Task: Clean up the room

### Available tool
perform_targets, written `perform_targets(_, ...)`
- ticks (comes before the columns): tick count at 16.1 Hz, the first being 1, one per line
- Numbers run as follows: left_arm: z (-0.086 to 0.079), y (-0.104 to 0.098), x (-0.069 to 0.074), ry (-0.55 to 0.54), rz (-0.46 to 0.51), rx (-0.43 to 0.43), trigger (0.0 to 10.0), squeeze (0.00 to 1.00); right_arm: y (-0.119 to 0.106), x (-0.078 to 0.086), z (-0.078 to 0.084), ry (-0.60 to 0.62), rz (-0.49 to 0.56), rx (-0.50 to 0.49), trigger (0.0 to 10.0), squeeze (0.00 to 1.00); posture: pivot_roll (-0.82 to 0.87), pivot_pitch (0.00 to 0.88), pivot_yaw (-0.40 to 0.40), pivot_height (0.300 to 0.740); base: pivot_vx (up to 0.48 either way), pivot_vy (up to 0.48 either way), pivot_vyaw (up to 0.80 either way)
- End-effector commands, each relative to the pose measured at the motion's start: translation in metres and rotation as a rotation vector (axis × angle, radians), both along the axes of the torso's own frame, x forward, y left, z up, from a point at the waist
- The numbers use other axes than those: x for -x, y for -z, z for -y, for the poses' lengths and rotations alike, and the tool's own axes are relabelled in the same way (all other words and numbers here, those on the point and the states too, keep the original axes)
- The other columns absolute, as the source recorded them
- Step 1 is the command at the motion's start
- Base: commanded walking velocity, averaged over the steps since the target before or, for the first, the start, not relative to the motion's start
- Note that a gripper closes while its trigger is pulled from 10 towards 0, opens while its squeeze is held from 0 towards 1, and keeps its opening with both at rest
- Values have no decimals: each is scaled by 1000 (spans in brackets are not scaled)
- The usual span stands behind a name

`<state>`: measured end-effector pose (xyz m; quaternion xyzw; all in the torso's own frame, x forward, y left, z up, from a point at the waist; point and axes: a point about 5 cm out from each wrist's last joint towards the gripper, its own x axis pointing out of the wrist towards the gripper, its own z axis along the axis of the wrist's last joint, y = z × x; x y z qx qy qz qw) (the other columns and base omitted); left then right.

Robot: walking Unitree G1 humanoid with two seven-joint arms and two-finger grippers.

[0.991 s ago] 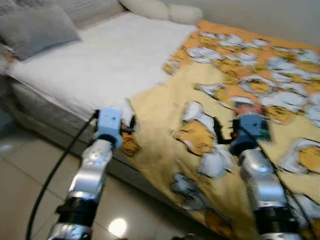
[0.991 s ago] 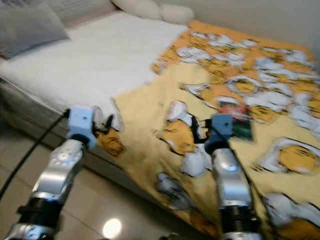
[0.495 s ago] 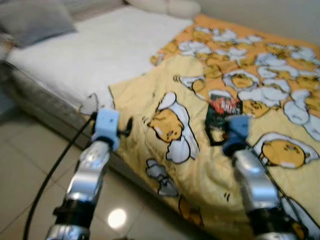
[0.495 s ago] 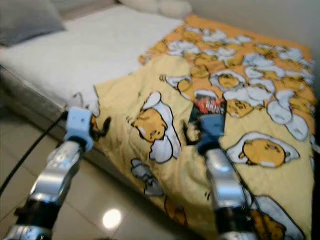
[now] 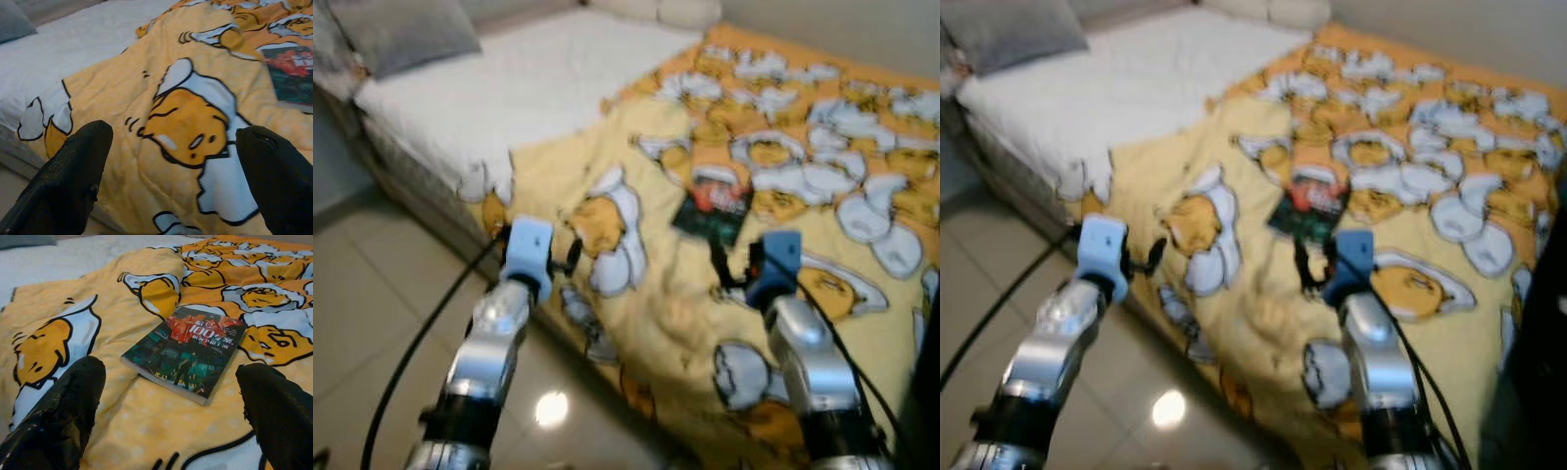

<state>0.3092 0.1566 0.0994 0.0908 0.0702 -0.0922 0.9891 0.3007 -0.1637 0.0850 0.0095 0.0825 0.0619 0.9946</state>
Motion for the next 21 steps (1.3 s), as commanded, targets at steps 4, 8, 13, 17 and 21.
perform_targets(4, 1, -1, 2, 45, -1, 9, 10000, 965, 2, -1, 1, 16, -20, 0, 10000, 914, -63, 0, -1, 740, 66, 0, 0)
perform_targets(8, 3, 0, 3, 62, -6, 16, 10000, 961, 3, -1, 1, 18, -27, 5, 10000, 0, -66, 0, -2, 740, 307, 0, 0)
perform_targets(13, 3, 2, 5, 70, -13, 22, 10000, 965, 6, 2, 2, 18, -38, 7, 10000, 0, -64, 0, -2, 740, 341, 0, 0)
perform_targets(17, 3, 3, 6, 75, -19, 14, 10000, 957, 7, 3, 2, 17, -43, 8, 10000, 0, -63, 0, -3, 740, 332, 0, 0)
perform_targets(21, 5, 6, 8, 88, -26, -2, 10000, 851, 8, 4, 1, 13, -47, 8, 10000, 0, -64, 0, -3, 740, 0, 0, 0)
